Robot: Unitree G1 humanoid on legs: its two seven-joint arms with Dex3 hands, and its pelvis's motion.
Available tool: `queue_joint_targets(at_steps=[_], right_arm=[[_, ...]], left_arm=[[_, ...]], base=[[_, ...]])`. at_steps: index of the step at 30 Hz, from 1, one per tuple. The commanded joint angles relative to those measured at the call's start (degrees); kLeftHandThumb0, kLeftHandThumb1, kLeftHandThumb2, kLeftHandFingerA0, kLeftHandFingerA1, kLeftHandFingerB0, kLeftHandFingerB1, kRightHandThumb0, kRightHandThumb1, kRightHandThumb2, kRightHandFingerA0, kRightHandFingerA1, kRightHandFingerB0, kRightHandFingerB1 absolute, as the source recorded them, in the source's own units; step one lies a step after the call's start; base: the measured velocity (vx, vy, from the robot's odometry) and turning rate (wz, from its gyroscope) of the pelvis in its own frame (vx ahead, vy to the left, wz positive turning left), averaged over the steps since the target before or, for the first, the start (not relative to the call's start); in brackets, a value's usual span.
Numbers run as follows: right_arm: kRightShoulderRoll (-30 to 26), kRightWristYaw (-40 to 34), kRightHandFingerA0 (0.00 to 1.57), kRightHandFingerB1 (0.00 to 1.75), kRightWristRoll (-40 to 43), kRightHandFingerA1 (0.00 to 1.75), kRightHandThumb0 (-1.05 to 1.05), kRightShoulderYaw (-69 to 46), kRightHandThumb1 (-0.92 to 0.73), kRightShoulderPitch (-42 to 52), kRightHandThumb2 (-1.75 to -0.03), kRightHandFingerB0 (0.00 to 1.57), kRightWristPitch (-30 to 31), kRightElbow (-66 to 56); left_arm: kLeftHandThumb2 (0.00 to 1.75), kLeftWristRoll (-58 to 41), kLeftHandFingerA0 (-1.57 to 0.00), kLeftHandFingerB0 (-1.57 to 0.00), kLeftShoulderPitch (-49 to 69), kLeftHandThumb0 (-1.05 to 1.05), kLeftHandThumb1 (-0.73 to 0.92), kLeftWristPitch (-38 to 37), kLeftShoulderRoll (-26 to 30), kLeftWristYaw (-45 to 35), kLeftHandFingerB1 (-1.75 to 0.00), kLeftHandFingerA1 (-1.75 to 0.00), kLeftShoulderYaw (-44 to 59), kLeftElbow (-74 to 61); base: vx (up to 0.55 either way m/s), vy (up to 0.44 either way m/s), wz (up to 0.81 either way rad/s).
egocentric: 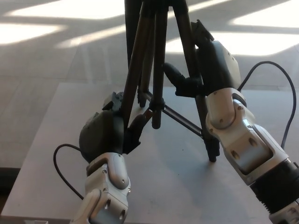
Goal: Use both hands of the robot to pick up the tripod lying in the middle of the desk and make it stand upright on the desk
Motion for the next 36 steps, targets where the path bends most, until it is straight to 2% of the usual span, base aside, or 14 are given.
queue_joint_targets(at_steps=[1, 2, 11, 16, 18, 19, 20, 21, 23, 24, 26, 34, 35, 36], right_arm=[[-1.0, 16.3, 0.00, 0.00, -0.5, 0.00, -1.03, 3.6, -0.61, -1.4, -0.82, 0.00, 13.8, -2.2], [-1.1, 17.0, 0.00, 0.00, -0.2, 0.00, -1.05, 3.3, -0.72, -1.6, -0.63, 0.00, 14.0, -1.9], [-1.3, 21.5, 0.00, 0.00, 1.6, 0.00, -1.05, 2.3, -0.73, -3.0, -0.68, 0.00, 20.9, -3.1], [-3.4, 23.3, 0.00, 0.00, 1.2, 0.00, -1.05, 2.0, -0.75, -1.5, -0.66, 0.00, 20.9, -5.8], [-5.7, 25.0, 0.00, 0.00, 1.2, 0.00, -1.05, 1.8, -0.77, -0.4, -0.65, 0.00, 21.3, -8.3], [-6.1, 25.4, 0.00, 0.00, 1.4, 0.26, -1.04, 1.6, -0.62, -0.1, -1.02, 0.00, 21.5, -8.9], [-7.1, 26.4, 0.00, 0.00, 1.8, 0.25, -1.04, 1.2, -0.62, 0.5, -1.03, 0.00, 22.4, -10.4], [-8.3, 27.4, 0.00, 0.00, 1.7, 0.25, -1.04, 1.1, -0.62, 1.1, -1.03, 0.00, 23.4, -12.2], [-10.5, 28.5, 0.00, 0.00, 1.8, 0.25, -1.05, 0.5, -0.62, 2.8, -1.05, 0.00, 23.8, -15.2], [-11.7, 29.0, 0.00, 0.00, 2.3, 0.00, -1.05, -0.5, -0.76, 4.2, -0.66, 0.00, 23.4, -17.1], [-17.4, 32.3, 0.00, 0.00, 4.4, 0.00, -1.05, -4.1, -0.76, 9.2, -0.65, 0.00, 24.0, -25.2], [-30.4, 38.1, 0.00, 0.00, 8.3, 0.00, -1.05, -17.1, -0.63, 24.7, -0.88, 0.00, 23.1, -42.1], [-30.4, 38.2, 0.00, 0.00, 9.7, 0.00, -1.04, -20.5, -0.75, 27.2, -0.64, 0.00, 23.1, -43.4], [-31.8, 38.7, 0.00, 0.00, 10.1, 0.00, -1.05, -23.3, -0.75, 29.5, -0.63, 0.00, 21.7, -43.6]], left_arm=[[0.58, -6.2, 0.00, 0.00, 0.6, -0.87, 0.59, 10.0, 2.0, -19.0, 0.00, 0.00, -1.8, 0.1], [0.73, -6.3, 0.00, 0.00, 0.2, -0.89, 0.51, 10.1, 2.5, -19.6, 0.00, 0.00, -1.7, 0.0], [0.60, -5.9, 0.00, 0.00, 0.9, -0.98, 0.64, 11.5, 4.0, -20.9, 0.00, 0.00, -2.4, -0.9], [1.01, -7.0, 0.00, 0.00, 1.4, -1.05, 0.59, 10.5, 4.4, -21.1, -0.05, -0.24, -1.2, -1.2], [1.00, -7.2, 0.00, 0.00, 1.6, -1.05, 0.60, 10.2, 5.5, -22.1, -0.06, -0.25, -1.1, -2.0], [1.00, -7.1, 0.00, 0.00, 1.6, -1.05, 0.60, 10.2, 5.8, -22.4, -0.09, -0.26, -1.2, -2.2], [0.75, -7.0, 0.00, 0.00, 1.8, -1.01, 0.57, 9.6, 6.7, -23.0, 0.00, 0.00, -1.4, -2.8], [0.99, -7.3, 0.00, 0.00, 2.4, -1.05, 0.60, 8.5, 7.6, -23.4, -0.04, -0.23, -1.1, -3.9], [0.98, -8.2, 0.00, 0.00, 3.1, -1.05, 0.61, 8.2, 9.0, -24.7, -0.01, -0.21, -0.1, -6.1], [0.79, -8.5, 0.00, 0.00, 3.5, -1.03, 0.56, 8.1, 10.1, -25.5, 0.00, 0.00, 0.3, -7.3], [0.61, -9.9, 0.00, 0.00, 5.5, -1.05, 0.67, 7.6, 14.1, -28.3, 0.00, 0.00, 2.7, -12.4], [0.72, -18.8, 0.00, 0.00, 12.7, -1.00, 0.58, 4.0, 19.5, -33.7, 0.00, 0.00, 13.4, -22.1], [0.60, -19.9, 0.00, 0.00, 13.9, -1.05, 0.63, 4.5, 20.0, -34.6, 0.00, 0.00, 14.9, -23.8], [1.01, -21.3, 0.00, 0.00, 14.9, -1.05, 0.61, 5.7, 19.7, -35.1, 0.00, -0.17, 16.6, -25.6]], base=[[0.00, 0.000, 0.00], [0.00, 0.000, 0.00], [0.00, 0.000, 0.00], [0.00, 0.000, 0.00], [0.00, 0.000, 0.00], [0.00, 0.000, 0.00], [0.00, 0.000, 0.00], [0.00, 0.000, 0.00], [0.00, 0.000, 0.00], [0.00, 0.000, 0.00], [0.00, 0.000, 0.00], [0.00, 0.000, 0.00], [0.00, 0.000, 0.00], [0.00, 0.000, 0.00]])
